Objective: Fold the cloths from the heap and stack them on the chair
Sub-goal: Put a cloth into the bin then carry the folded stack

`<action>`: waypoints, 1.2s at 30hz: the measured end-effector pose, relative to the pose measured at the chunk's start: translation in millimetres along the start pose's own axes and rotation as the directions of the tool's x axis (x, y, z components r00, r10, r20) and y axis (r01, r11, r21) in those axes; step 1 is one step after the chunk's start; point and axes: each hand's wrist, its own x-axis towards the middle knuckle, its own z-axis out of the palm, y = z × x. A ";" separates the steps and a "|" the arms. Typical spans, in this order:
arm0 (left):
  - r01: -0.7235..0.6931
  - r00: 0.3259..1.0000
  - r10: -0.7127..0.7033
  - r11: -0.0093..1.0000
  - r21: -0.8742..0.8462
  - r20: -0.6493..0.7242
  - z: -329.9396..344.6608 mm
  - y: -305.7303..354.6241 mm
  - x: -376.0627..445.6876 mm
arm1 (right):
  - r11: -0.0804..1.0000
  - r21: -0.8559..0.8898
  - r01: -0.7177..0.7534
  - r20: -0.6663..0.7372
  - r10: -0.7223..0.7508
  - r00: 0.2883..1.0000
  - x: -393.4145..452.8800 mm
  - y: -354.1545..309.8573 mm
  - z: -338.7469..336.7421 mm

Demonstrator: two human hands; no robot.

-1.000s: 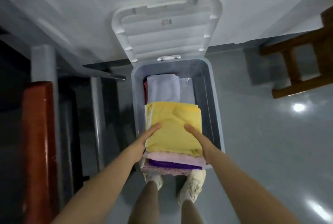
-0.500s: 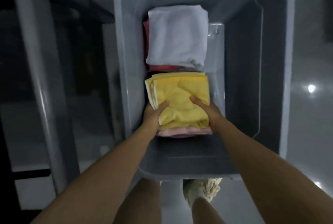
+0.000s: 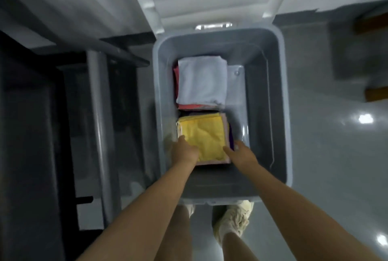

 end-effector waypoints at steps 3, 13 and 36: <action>-0.069 0.994 0.074 0.996 -0.064 0.082 -37.3 29.3 -52.6 | 0.997 0.071 -0.029 0.003 0.029 1.000 -64.8 -28.0 -21.7; -0.267 0.963 0.222 0.869 -0.417 -0.154 -216.5 91.8 -255.7 | 0.910 0.296 0.289 -0.043 -0.289 0.956 -283.8 -188.7 -110.5; -0.381 0.855 -0.163 0.446 -0.810 -0.492 -474.3 -208.7 -473.2 | 0.744 -0.002 0.668 0.228 -0.650 0.725 -589.5 -299.0 114.5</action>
